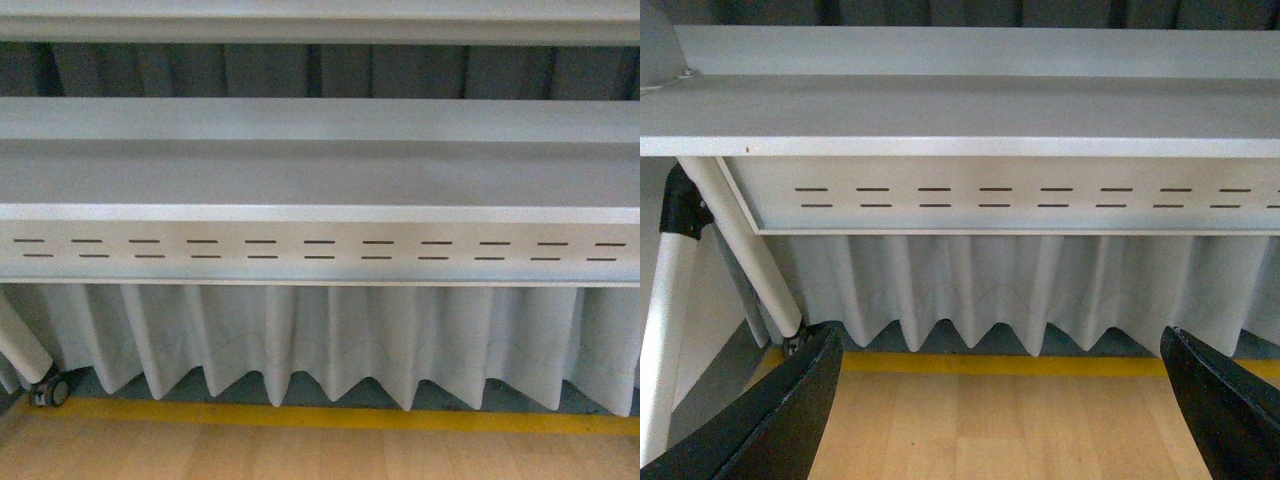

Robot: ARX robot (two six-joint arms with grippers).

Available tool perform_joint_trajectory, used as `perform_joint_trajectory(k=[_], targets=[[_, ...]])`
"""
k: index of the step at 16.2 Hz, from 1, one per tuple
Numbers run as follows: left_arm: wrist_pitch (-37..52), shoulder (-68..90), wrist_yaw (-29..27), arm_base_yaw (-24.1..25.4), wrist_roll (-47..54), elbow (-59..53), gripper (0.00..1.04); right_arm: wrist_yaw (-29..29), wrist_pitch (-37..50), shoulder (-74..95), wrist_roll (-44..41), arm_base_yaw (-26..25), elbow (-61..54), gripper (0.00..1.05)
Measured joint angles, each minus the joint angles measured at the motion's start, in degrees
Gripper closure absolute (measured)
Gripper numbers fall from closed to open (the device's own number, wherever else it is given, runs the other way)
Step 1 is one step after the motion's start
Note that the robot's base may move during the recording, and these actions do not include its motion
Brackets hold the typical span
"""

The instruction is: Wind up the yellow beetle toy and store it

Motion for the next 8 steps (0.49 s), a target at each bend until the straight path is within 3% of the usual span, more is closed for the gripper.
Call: perform_joint_trajectory(k=[8], targets=[[0.0, 0.0, 0.0, 0.0, 0.0, 0.0, 0.07, 0.0, 0.0, 0.0, 0.0, 0.0, 0.0, 0.07]])
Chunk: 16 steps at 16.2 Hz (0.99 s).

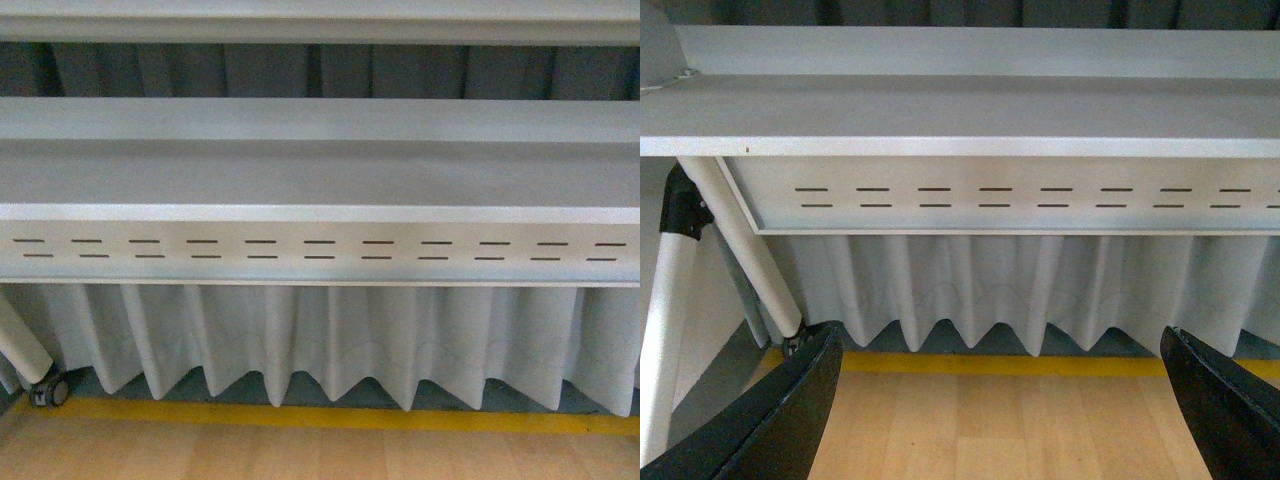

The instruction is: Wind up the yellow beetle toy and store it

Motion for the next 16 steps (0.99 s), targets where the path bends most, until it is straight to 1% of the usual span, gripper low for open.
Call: perform_joint_trajectory(k=[16], targets=[[0.0, 0.0, 0.0, 0.0, 0.0, 0.0, 0.07, 0.0, 0.0, 0.0, 0.0, 0.0, 0.0, 0.07]])
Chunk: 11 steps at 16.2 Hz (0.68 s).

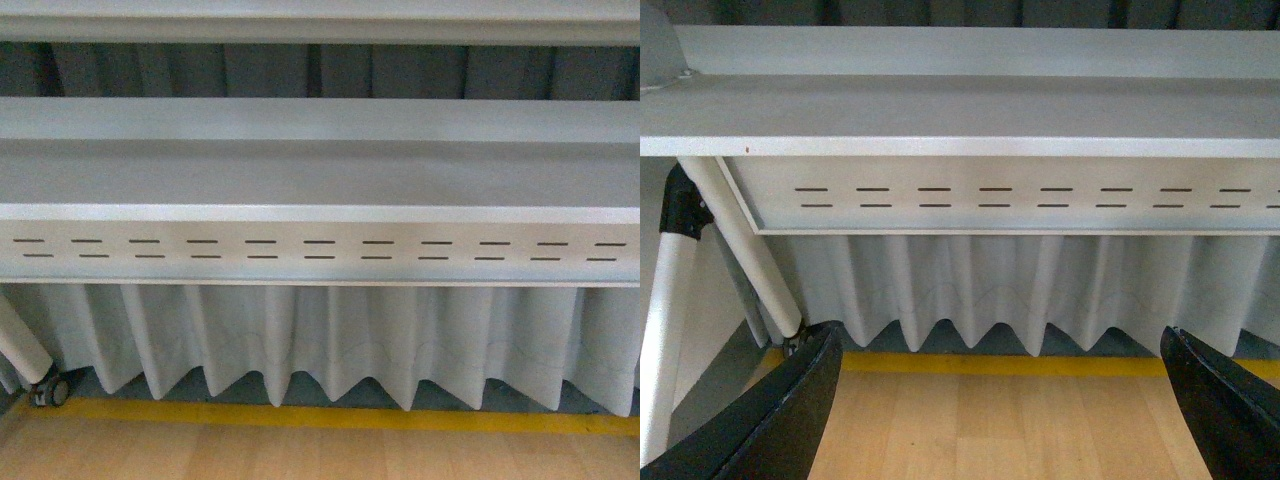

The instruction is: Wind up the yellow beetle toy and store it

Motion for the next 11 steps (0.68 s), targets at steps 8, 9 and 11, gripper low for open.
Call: perform_joint_trajectory(k=[8, 9, 11], targets=[[0.0, 0.0, 0.0, 0.0, 0.0, 0.0, 0.07, 0.0, 0.0, 0.0, 0.0, 0.0, 0.0, 0.07], [0.0, 0.0, 0.0, 0.0, 0.0, 0.0, 0.07, 0.0, -0.1, 0.0, 0.0, 0.0, 0.0, 0.07], [-0.1, 0.0, 0.0, 0.0, 0.0, 0.0, 0.07, 0.0, -0.1, 0.0, 0.0, 0.0, 0.0, 0.07]])
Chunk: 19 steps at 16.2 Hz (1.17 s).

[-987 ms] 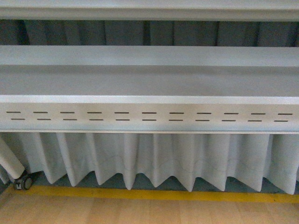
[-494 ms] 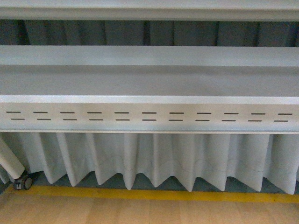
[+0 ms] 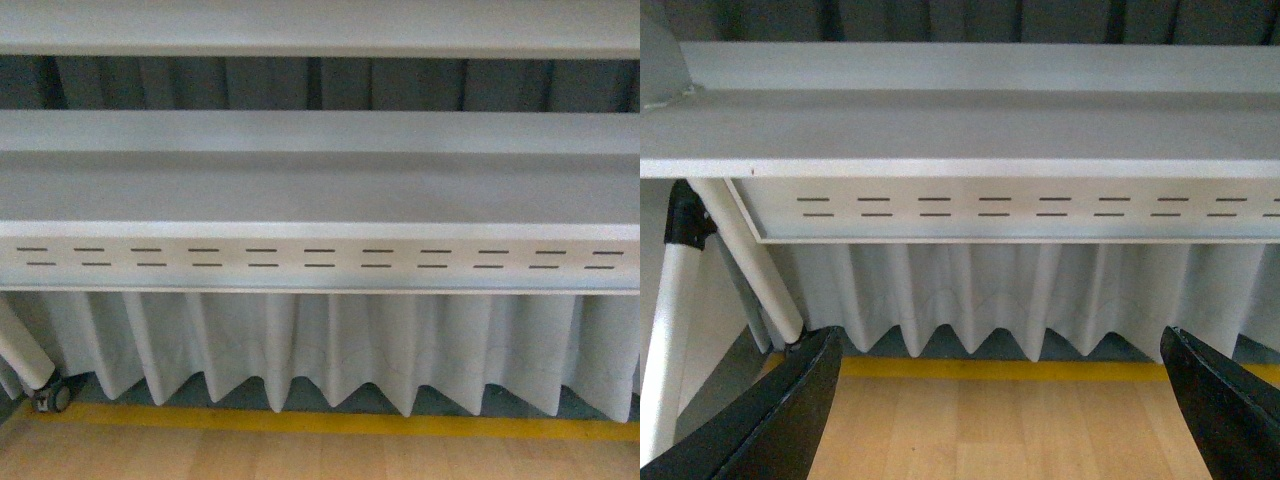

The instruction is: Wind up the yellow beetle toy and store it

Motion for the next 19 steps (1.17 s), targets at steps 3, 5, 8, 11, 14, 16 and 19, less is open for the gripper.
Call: perform_joint_trajectory(k=[3, 5, 8, 11, 14, 16, 19], targets=[[0.1, 0.0, 0.0, 0.0, 0.0, 0.0, 0.07, 0.0, 0.0, 0.0, 0.0, 0.0, 0.0, 0.07], [0.2, 0.0, 0.0, 0.0, 0.0, 0.0, 0.07, 0.0, 0.1, 0.0, 0.0, 0.0, 0.0, 0.07], [0.1, 0.0, -0.1, 0.0, 0.0, 0.0, 0.07, 0.0, 0.1, 0.0, 0.0, 0.0, 0.0, 0.07], [0.1, 0.0, 0.0, 0.0, 0.0, 0.0, 0.07, 0.0, 0.2, 0.0, 0.0, 0.0, 0.0, 0.07], [0.1, 0.0, -0.1, 0.0, 0.0, 0.0, 0.07, 0.0, 0.2, 0.0, 0.0, 0.0, 0.0, 0.07], [0.2, 0.0, -0.1, 0.0, 0.0, 0.0, 0.07, 0.0, 0.1, 0.0, 0.1, 0.0, 0.0, 0.07], [0.2, 0.0, -0.1, 0.0, 0.0, 0.0, 0.07, 0.0, 0.1, 0.0, 0.1, 0.0, 0.0, 0.07]])
